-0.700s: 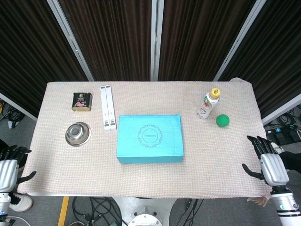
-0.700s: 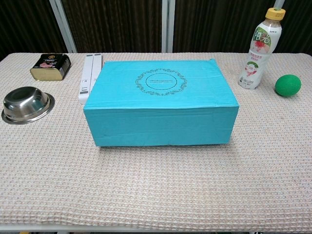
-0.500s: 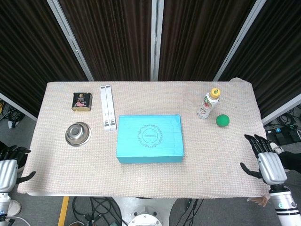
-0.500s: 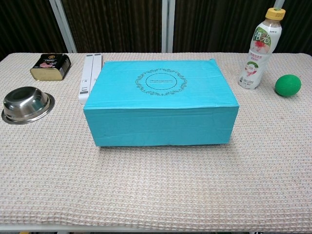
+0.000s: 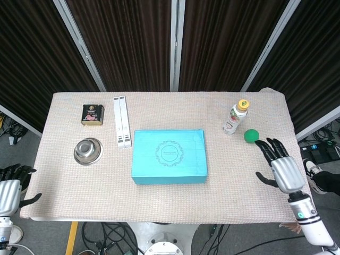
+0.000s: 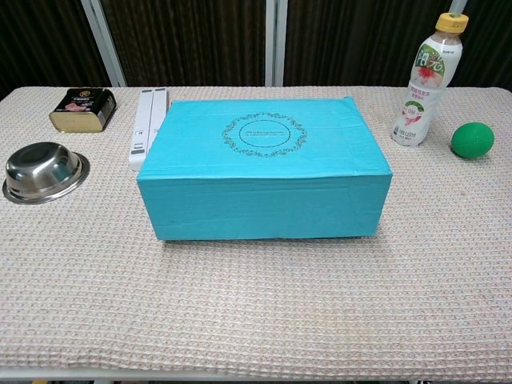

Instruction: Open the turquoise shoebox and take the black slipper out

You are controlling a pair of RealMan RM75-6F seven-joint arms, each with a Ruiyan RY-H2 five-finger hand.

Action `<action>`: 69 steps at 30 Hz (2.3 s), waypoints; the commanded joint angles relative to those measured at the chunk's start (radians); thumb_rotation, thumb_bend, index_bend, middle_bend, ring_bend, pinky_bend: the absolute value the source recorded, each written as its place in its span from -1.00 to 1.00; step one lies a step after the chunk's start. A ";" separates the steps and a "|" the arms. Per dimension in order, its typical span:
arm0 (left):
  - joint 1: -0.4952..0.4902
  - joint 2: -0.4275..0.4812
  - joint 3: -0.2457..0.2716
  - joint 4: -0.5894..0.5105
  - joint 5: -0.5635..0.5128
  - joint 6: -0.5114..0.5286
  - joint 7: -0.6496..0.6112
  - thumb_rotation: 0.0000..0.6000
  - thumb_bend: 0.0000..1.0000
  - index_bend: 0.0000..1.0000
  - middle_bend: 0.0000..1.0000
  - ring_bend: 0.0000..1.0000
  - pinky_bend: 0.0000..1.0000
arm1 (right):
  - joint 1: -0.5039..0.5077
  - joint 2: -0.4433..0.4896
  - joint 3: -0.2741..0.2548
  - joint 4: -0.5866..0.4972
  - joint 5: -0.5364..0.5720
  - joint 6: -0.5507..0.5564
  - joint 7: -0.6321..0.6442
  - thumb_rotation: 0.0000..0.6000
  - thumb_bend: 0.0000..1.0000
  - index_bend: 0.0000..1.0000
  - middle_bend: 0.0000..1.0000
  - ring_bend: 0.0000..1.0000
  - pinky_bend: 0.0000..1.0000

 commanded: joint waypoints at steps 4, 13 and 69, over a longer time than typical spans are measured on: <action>0.009 0.011 0.004 -0.021 -0.012 0.001 0.007 1.00 -0.97 -0.38 -0.51 -0.75 -0.73 | 0.231 -0.210 0.071 0.264 -0.038 -0.193 0.021 1.00 -0.97 -0.90 -0.76 -1.00 -0.90; 0.011 0.024 0.006 -0.031 -0.027 -0.011 0.008 1.00 -0.97 -0.38 -0.51 -0.75 -0.73 | 0.382 -0.486 0.049 0.664 -0.073 -0.227 0.130 1.00 -1.00 -0.92 -0.81 -1.00 -0.99; 0.018 0.060 0.019 -0.050 -0.030 -0.024 -0.035 1.00 -0.97 -0.38 -0.51 -0.75 -0.73 | 0.568 -0.381 0.338 0.310 0.568 -0.791 0.909 1.00 -0.21 -0.39 -0.36 -1.00 -1.00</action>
